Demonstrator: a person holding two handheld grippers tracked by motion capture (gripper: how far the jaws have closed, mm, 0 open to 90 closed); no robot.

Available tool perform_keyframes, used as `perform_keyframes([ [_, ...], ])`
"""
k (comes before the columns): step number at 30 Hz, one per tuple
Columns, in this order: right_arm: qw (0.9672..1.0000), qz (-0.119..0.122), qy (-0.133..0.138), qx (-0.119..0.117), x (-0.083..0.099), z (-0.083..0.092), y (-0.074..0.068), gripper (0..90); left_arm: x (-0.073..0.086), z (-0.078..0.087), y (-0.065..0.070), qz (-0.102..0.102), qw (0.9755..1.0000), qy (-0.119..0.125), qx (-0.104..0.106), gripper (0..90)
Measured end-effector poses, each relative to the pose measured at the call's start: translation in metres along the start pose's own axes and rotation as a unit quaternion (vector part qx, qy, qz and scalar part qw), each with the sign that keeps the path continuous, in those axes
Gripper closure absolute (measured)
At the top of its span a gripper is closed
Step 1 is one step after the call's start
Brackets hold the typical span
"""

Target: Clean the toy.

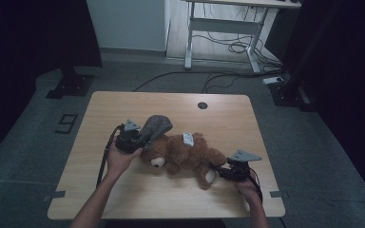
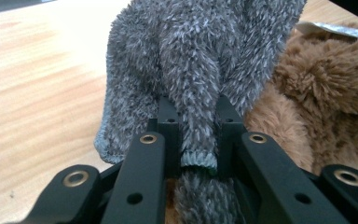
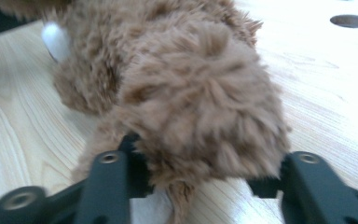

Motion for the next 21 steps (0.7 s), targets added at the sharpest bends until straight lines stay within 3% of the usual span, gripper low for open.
perform_keyframes([
  [7, 0.9988, -0.023, 0.035, -0.026, -0.021, 0.015, -0.010, 28.3, 0.019, 0.008, -0.001, 0.011, 0.9997, 0.012, 0.020, 78.1],
  [11, 0.9983, -0.021, 0.043, -0.033, -0.033, 0.021, -0.016, 22.5, 0.031, 0.015, -0.001, 0.017, 0.9992, 0.019, 0.031, 78.1],
  [13, 0.9973, -0.021, 0.050, -0.050, -0.037, 0.023, -0.021, 21.1, 0.035, 0.017, -0.001, 0.024, 0.9988, 0.022, 0.036, 78.1],
  [19, 0.9975, -0.023, 0.043, -0.050, -0.047, 0.015, -0.024, 16.6, 0.042, 0.022, 0.000, 0.018, 0.9989, 0.025, 0.035, 78.1],
  [21, 0.9984, -0.022, 0.026, -0.045, -0.051, 0.006, -0.024, 15.2, 0.043, 0.024, 0.001, 0.015, 0.9991, 0.024, 0.032, 78.0],
])
Point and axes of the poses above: each handheld gripper's, and its own axes: z roughly backward along the jaws, x roughly out of its underside, y roughly to its right, the point moved 3 cm from there along -z, roughly forward along the jaws, and after that the axes turned 4 degrees about -x, right-handed, at the moved point
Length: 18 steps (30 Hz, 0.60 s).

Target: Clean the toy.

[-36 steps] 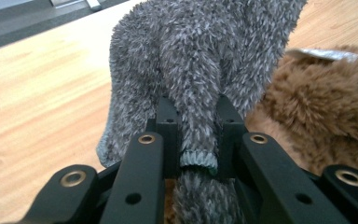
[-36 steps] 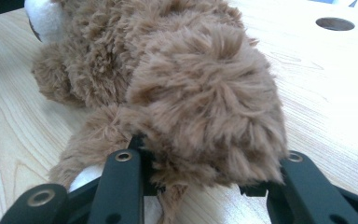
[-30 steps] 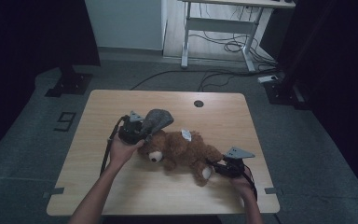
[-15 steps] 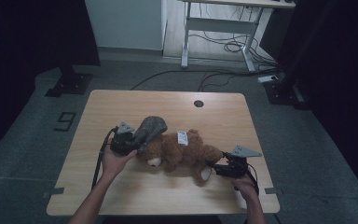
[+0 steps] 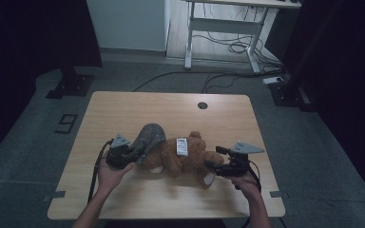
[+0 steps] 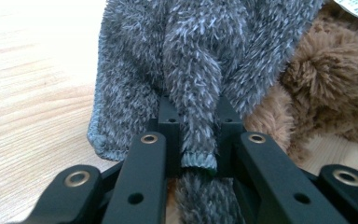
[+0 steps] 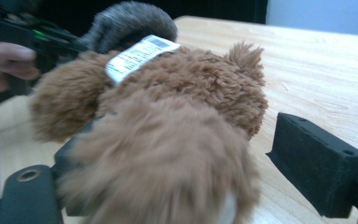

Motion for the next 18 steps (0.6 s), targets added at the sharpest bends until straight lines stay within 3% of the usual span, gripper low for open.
perform_keyframes([
  [7, 0.9988, -0.005, -0.049, -0.009, -0.010, -0.028, 0.006, 14.2, 0.004, 0.003, 0.001, 0.000, 1.0000, 0.002, 0.002, 78.0],
  [12, 0.9951, 0.004, -0.097, -0.021, 0.002, -0.044, -0.003, 17.5, 0.007, 0.006, 0.004, -0.004, 1.0000, 0.002, 0.003, 78.0],
  [14, 0.9940, 0.004, -0.105, -0.029, 0.010, -0.049, -0.006, 23.7, 0.009, 0.008, 0.004, -0.004, 1.0000, 0.002, 0.005, 78.0],
  [16, 0.9916, 0.012, -0.127, -0.023, 0.024, -0.055, -0.010, 31.8, 0.011, 0.009, 0.004, -0.001, 1.0000, 0.003, 0.009, 77.9],
  [18, 0.9914, 0.015, -0.129, -0.014, 0.036, -0.058, -0.014, 39.0, 0.013, 0.011, 0.006, -0.001, 0.9999, 0.003, 0.013, 77.9],
])
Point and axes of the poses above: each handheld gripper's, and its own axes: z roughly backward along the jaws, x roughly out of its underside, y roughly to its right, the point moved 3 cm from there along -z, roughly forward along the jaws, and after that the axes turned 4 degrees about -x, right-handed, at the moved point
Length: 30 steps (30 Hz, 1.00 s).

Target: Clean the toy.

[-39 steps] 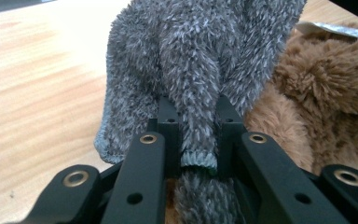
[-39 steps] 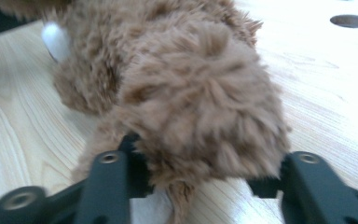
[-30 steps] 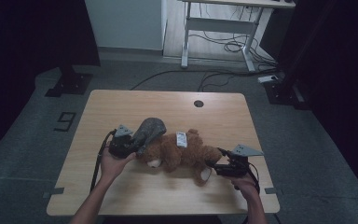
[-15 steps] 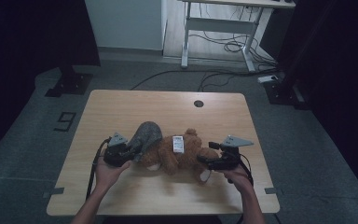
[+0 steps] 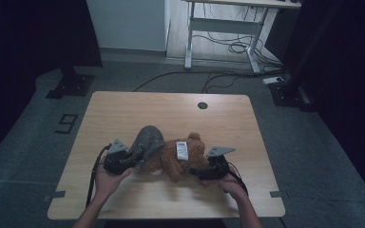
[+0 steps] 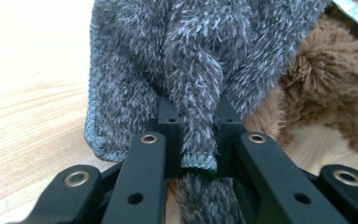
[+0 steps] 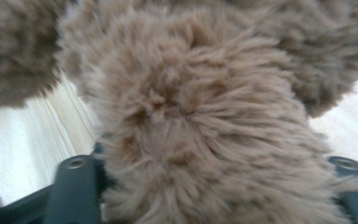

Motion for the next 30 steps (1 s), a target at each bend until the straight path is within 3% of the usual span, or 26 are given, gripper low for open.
perform_keyframes([
  [6, 0.9991, 0.016, 0.009, 0.039, 0.006, 0.000, -0.005, 47.9, 0.000, 0.000, 0.005, -0.008, 0.9999, 0.005, -0.008, 77.8],
  [8, 0.9971, 0.019, 0.011, 0.073, 0.002, -0.002, -0.001, 51.2, -0.004, -0.004, 0.007, -0.004, 0.9999, 0.011, -0.007, 77.8],
  [13, 0.9934, 0.002, 0.029, 0.111, -0.008, -0.005, 0.024, 55.3, -0.019, -0.019, 0.010, -0.001, 0.9999, 0.016, -0.004, 77.8],
  [18, 0.9874, -0.008, 0.039, 0.153, -0.021, -0.009, 0.052, 57.7, -0.037, -0.039, 0.012, -0.004, 0.9998, 0.012, -0.013, 77.8],
  [23, 0.9842, -0.021, 0.051, 0.168, -0.025, -0.007, 0.071, 57.9, -0.050, -0.055, 0.014, -0.009, 0.9997, 0.006, -0.023, 77.8],
  [25, 0.9841, -0.014, 0.054, 0.169, -0.023, -0.005, 0.070, 57.9, -0.052, -0.054, 0.015, -0.011, 0.9997, 0.004, -0.023, 77.6],
  [29, 0.9837, 0.013, 0.061, 0.169, -0.016, -0.001, 0.060, 58.3, -0.077, -0.038, 0.019, -0.028, 0.9988, 0.026, -0.030, 77.3],
  [30, 0.9837, 0.013, 0.061, 0.169, -0.016, -0.001, 0.060, 58.3, -0.077, -0.038, 0.019, -0.028, 0.9988, 0.026, -0.030, 77.2],
])
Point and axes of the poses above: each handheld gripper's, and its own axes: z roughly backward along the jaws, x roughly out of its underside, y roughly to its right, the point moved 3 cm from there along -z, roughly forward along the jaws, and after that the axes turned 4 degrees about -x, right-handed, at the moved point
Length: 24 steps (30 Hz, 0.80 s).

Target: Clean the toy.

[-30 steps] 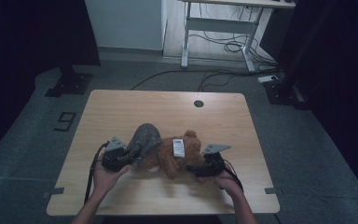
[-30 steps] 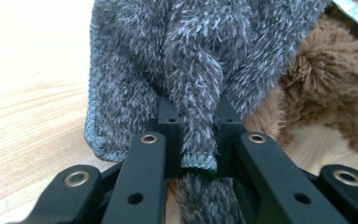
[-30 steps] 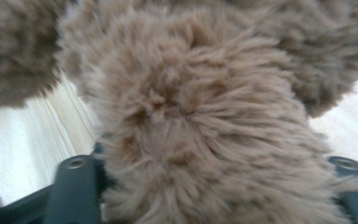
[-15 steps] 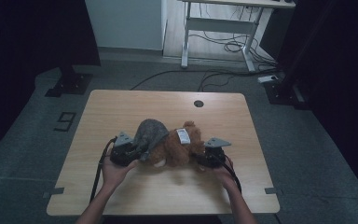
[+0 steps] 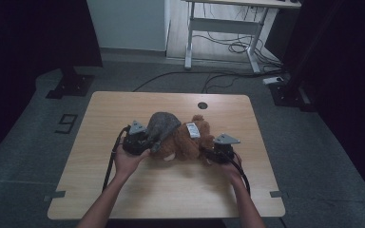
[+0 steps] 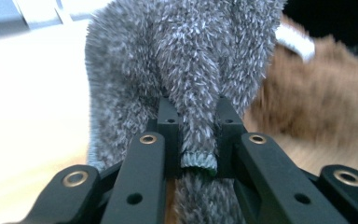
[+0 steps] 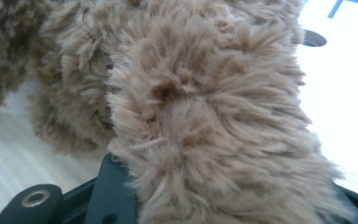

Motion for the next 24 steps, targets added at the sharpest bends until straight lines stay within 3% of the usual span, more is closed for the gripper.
perform_keyframes([
  [2, 0.9998, 0.016, 0.008, -0.002, 0.006, 0.004, -0.008, 58.4, -0.020, 0.000, 0.005, -0.011, 0.9999, 0.006, -0.004, 77.1],
  [5, 0.9993, 0.035, 0.015, -0.001, 0.012, 0.009, -0.015, 58.3, -0.030, -0.013, 0.011, -0.012, 0.9999, -0.012, 0.004, 76.6],
  [9, 0.9991, 0.038, 0.017, -0.006, 0.017, 0.014, -0.019, 57.1, -0.015, -0.041, 0.020, -0.021, 0.9978, -0.062, 0.010, 76.1],
  [12, 0.9989, 0.043, 0.015, -0.012, 0.019, 0.017, -0.020, 54.3, -0.001, -0.047, 0.025, -0.022, 0.9982, -0.054, 0.010, 76.3],
  [16, 0.9988, 0.031, 0.024, -0.031, 0.020, 0.025, -0.021, 43.4, 0.009, -0.041, 0.030, -0.032, 0.9984, -0.046, 0.006, 76.8],
  [19, 0.9980, 0.016, 0.031, -0.052, 0.017, 0.036, -0.020, 36.3, 0.016, -0.033, 0.033, -0.028, 0.9988, -0.040, 0.012, 76.9],
  [21, 0.9968, 0.001, 0.043, -0.067, 0.012, 0.049, -0.019, 35.6, 0.021, -0.029, 0.033, -0.026, 0.9990, -0.034, 0.015, 77.0],
  [24, 0.9963, 0.014, 0.028, -0.080, 0.011, 0.056, -0.025, 39.9, 0.028, -0.023, 0.034, -0.027, 0.9991, -0.027, 0.016, 77.0],
])
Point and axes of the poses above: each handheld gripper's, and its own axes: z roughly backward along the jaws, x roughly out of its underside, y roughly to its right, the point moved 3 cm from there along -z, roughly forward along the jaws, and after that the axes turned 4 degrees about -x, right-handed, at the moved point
